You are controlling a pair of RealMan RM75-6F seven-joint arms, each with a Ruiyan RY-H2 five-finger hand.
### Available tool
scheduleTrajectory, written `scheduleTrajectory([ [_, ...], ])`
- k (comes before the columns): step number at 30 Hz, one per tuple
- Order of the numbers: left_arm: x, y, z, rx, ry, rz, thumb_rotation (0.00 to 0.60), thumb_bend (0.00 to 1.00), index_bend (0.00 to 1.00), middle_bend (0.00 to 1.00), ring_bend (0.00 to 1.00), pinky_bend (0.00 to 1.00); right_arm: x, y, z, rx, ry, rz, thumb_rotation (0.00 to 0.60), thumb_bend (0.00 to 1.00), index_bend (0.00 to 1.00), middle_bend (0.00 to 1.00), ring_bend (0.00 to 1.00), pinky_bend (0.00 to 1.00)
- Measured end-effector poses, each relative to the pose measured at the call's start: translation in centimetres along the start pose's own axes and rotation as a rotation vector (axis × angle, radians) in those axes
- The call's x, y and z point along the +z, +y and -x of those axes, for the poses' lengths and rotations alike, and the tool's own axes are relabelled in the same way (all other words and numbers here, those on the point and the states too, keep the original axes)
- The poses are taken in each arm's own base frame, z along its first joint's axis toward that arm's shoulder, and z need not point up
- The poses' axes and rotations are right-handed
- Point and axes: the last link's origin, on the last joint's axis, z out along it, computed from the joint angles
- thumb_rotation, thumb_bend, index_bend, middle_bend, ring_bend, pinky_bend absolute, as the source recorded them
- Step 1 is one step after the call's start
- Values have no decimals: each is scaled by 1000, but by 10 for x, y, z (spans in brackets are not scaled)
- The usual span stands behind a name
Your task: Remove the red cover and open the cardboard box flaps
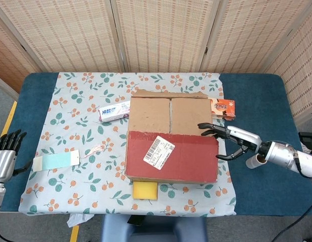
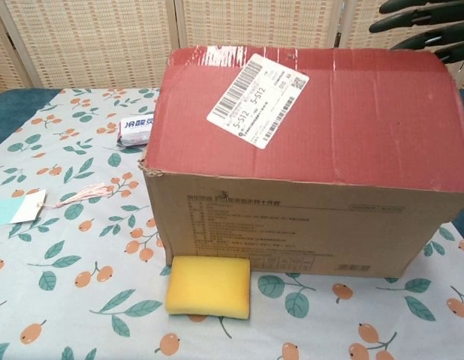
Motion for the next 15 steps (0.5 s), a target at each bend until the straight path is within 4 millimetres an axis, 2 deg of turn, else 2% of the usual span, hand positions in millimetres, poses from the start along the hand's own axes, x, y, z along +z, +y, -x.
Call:
scheduleTrajectory([
  [5,1,0,1,5,1,-8,600,363,0,61,24,0,-10,-21,15,-17,-27,-16,600,379,83,11,111,235],
  [12,0,2,1,9,3,1,600,363,0,61,25,0,-27,-55,54,-123,-44,-42,600,378,83,1,98,235],
  [15,0,3,0,8,6,4,600,364,0,61,25,0,-35,-62,69,-169,-47,-43,600,378,83,1,97,236],
])
